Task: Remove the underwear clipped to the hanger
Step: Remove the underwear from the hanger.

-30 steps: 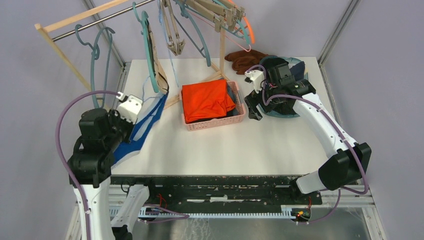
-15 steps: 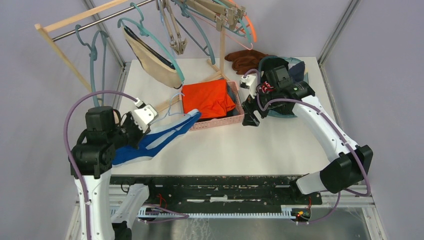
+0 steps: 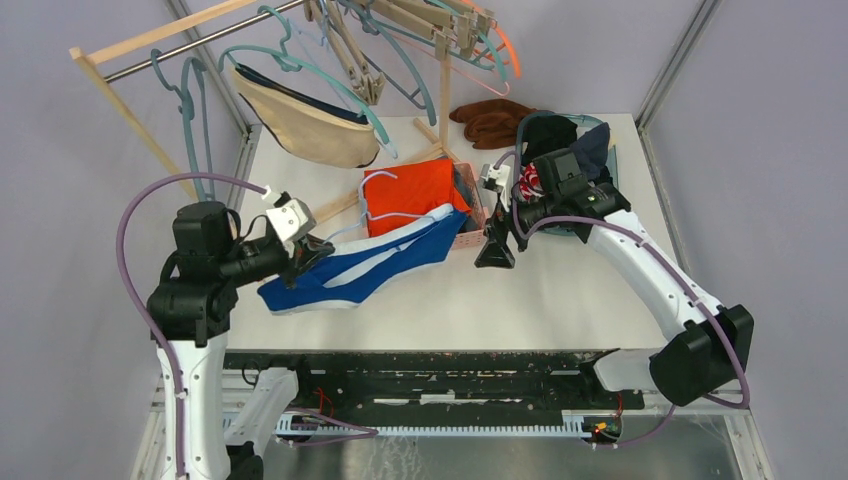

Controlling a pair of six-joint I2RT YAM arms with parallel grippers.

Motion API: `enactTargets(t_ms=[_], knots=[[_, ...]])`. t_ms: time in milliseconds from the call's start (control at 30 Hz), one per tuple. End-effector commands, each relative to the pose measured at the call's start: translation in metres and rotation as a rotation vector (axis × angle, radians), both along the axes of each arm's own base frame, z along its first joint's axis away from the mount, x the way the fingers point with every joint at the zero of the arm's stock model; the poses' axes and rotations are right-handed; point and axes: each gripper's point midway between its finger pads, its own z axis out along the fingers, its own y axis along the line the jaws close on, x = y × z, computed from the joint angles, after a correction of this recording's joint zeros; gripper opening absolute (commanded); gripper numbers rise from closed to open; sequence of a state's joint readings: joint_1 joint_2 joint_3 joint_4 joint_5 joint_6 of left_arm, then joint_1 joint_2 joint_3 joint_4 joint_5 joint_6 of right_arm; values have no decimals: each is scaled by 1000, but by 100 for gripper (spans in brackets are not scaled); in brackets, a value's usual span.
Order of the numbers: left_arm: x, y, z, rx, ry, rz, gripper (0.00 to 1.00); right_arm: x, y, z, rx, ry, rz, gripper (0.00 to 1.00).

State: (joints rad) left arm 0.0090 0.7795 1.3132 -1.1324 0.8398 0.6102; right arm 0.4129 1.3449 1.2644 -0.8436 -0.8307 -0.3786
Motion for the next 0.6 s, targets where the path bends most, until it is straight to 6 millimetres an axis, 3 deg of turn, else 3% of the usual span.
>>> enactTargets(t_ms=[0, 267, 567], knots=[[13, -21, 32, -160, -58, -74, 3, 13, 13, 20, 108, -94, -30, 93], [25, -32, 35, -263, 2, -108, 3, 25, 14, 40, 235, -221, -134, 90], [19, -40, 30, -314, 64, -160, 3, 35, 3, 61, 358, -272, -214, 88]])
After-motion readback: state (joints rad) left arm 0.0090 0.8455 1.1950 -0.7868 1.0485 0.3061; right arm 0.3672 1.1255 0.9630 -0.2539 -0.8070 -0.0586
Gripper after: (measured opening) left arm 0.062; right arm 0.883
